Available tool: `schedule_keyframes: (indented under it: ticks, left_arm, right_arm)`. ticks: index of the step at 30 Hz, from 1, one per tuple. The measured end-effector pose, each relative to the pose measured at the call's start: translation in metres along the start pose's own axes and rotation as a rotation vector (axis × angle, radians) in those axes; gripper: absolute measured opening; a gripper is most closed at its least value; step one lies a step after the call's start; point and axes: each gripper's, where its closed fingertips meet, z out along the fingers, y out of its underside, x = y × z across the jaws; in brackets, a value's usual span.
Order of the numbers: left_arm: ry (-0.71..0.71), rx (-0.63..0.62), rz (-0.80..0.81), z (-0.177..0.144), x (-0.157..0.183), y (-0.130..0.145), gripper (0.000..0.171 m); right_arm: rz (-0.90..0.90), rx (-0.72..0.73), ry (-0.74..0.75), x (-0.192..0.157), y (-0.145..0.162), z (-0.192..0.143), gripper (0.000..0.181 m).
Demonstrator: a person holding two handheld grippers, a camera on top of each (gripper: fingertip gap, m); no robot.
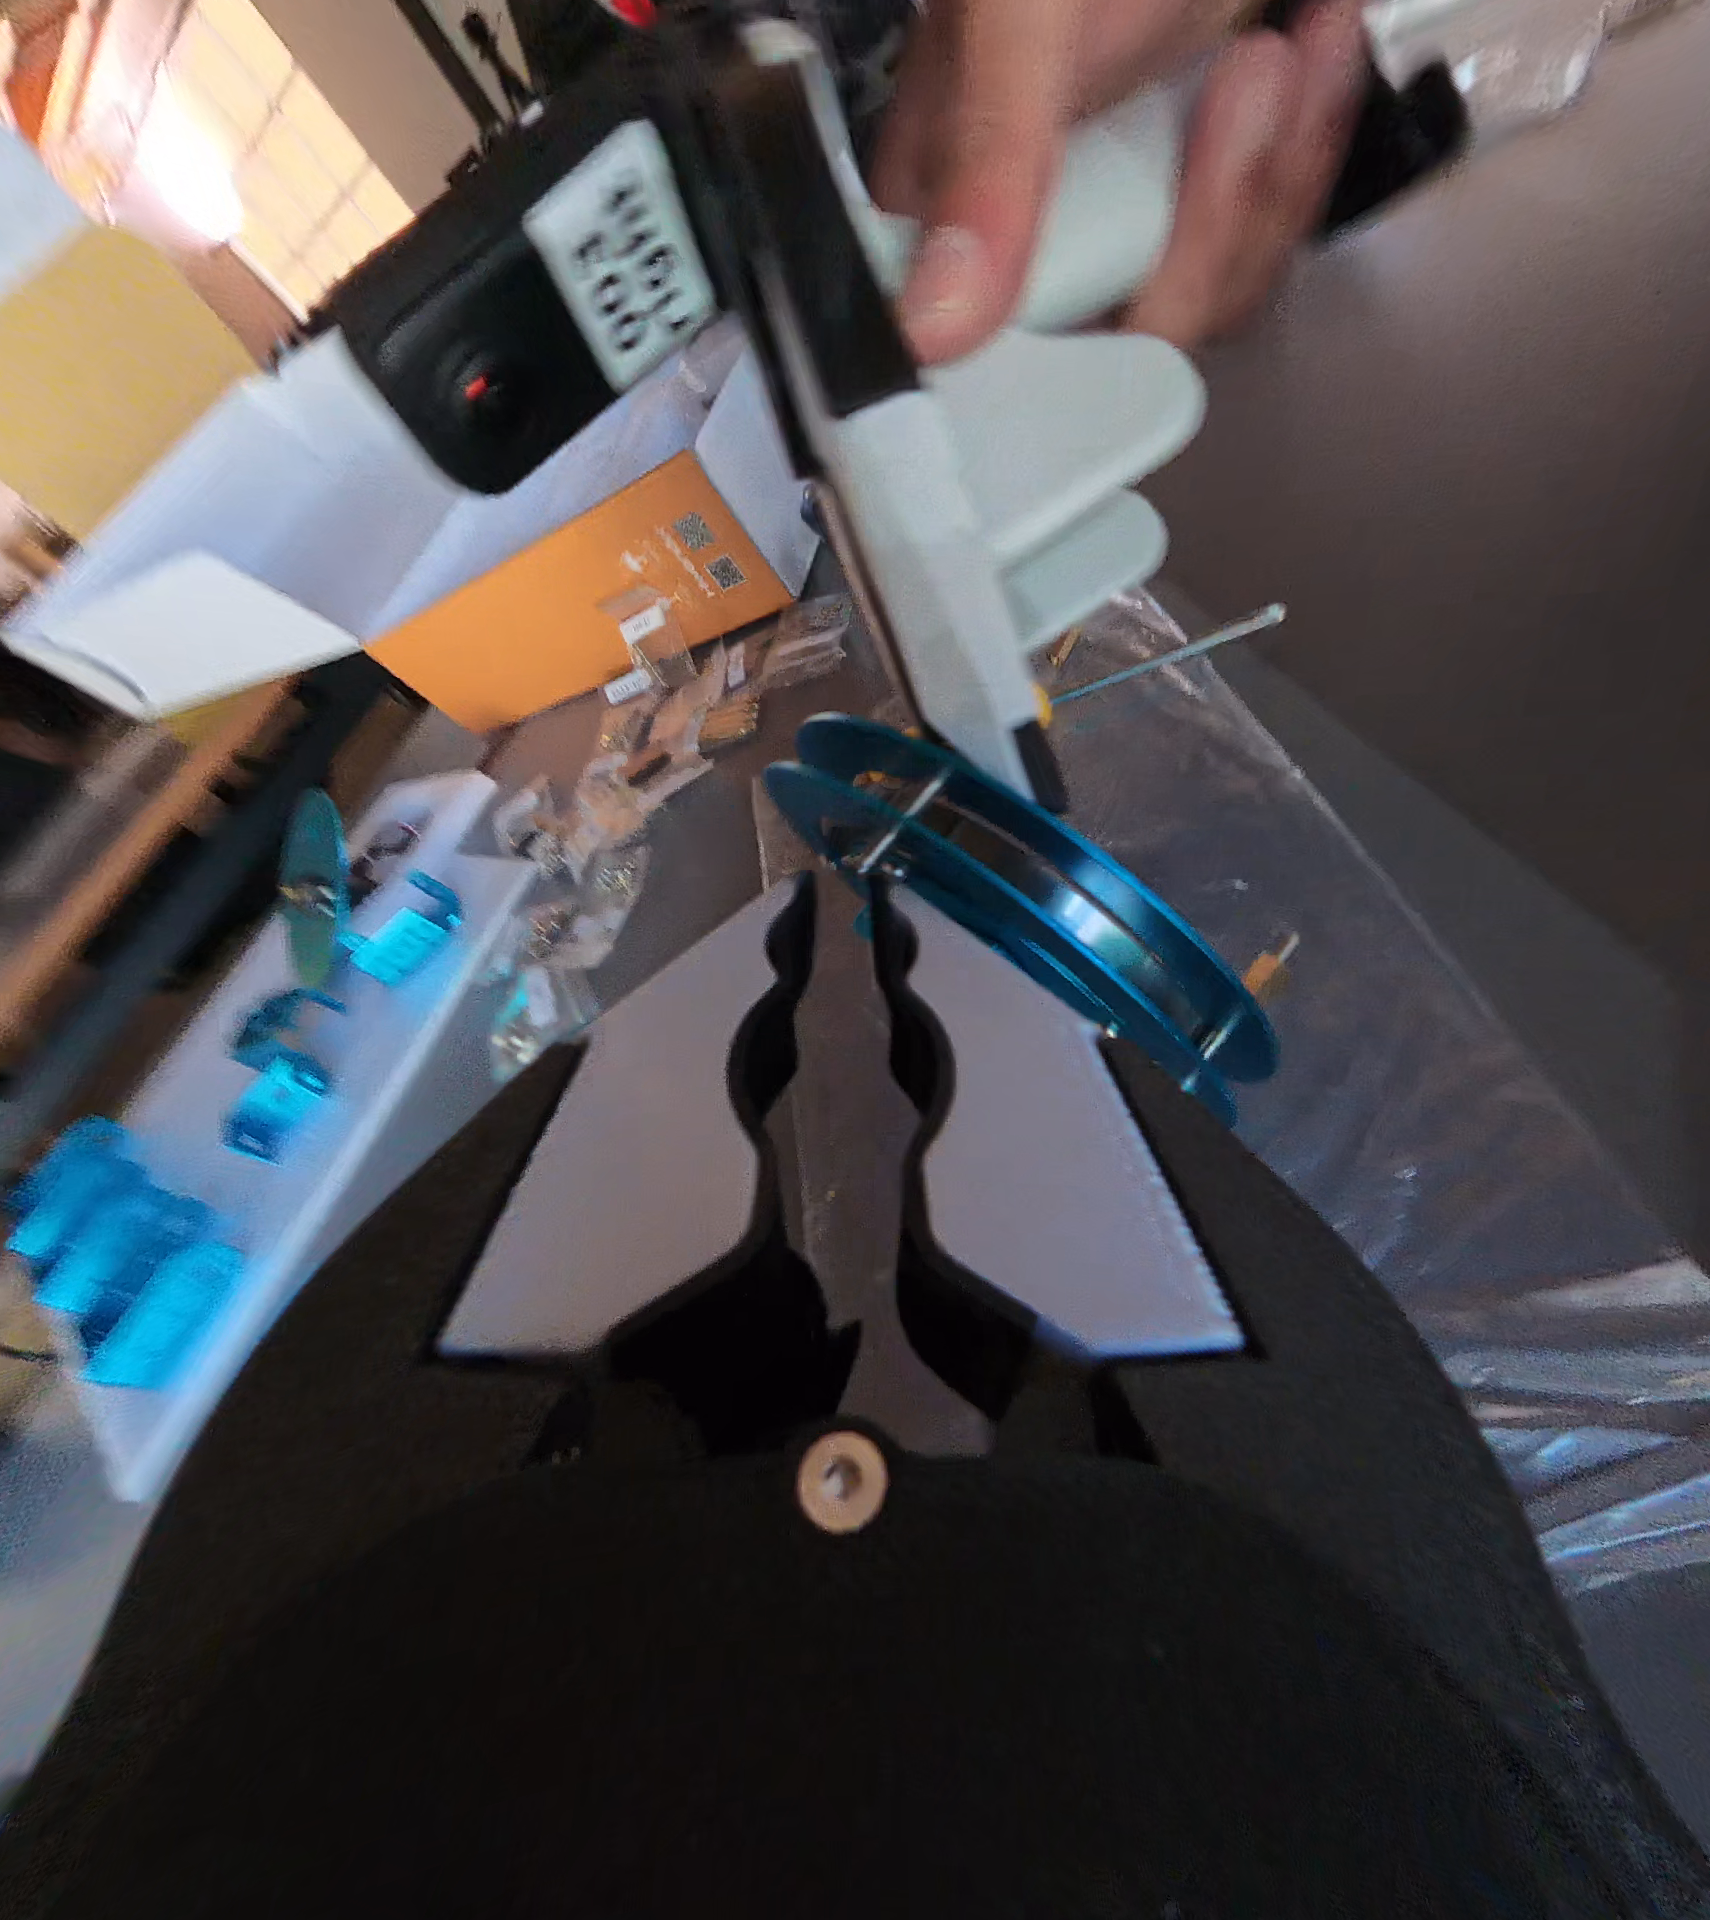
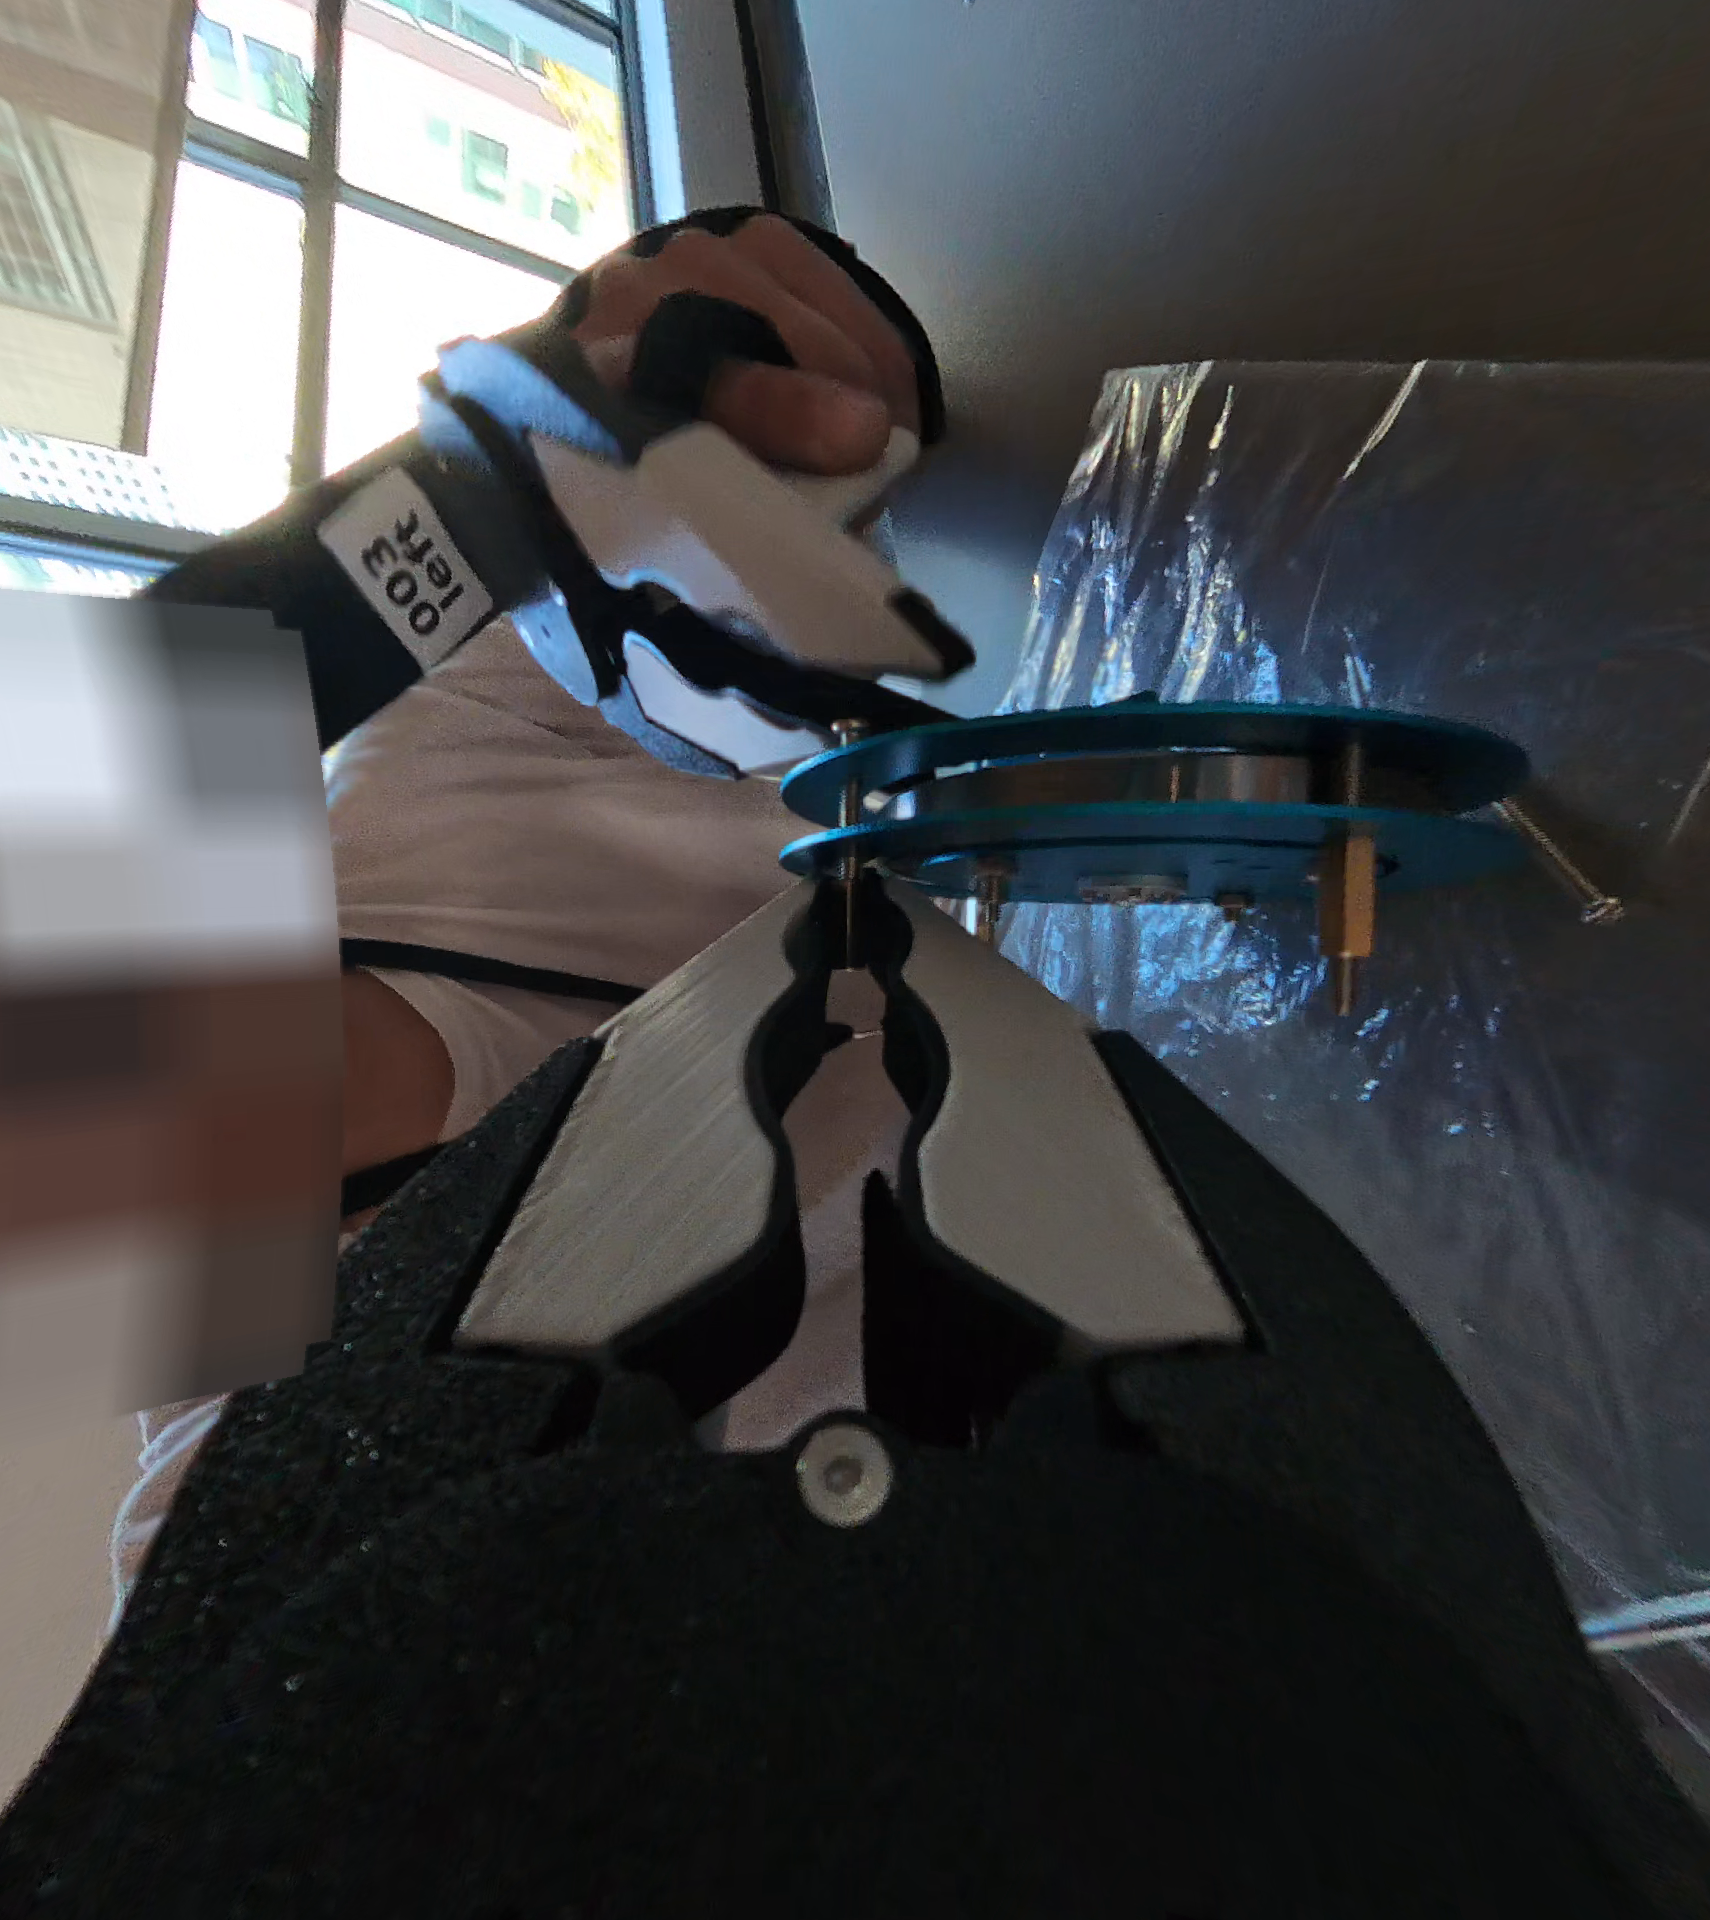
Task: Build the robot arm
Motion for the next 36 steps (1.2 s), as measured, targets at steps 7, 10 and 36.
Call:
schedule_keyframes:
  ticks: [7,10,36]
  left_arm:
    - [0.117,0.143,-0.504,-0.028,0.002,-0.005,0.022]
    - [-0.010,0.164,-0.482,-0.029,-0.007,-0.001,0.026]
    - [0.126,0.141,-0.189,-0.043,0.044,-0.008,0.047]
  right_arm:
    - [0.017,0.134,-0.093,-0.002,-0.007,0.004,0.004]
    - [0.010,0.192,-0.144,-0.003,-0.012,0.004,0.005]
    - [-0.270,0.471,-0.108,-0.016,0.014,0.037,0.006]
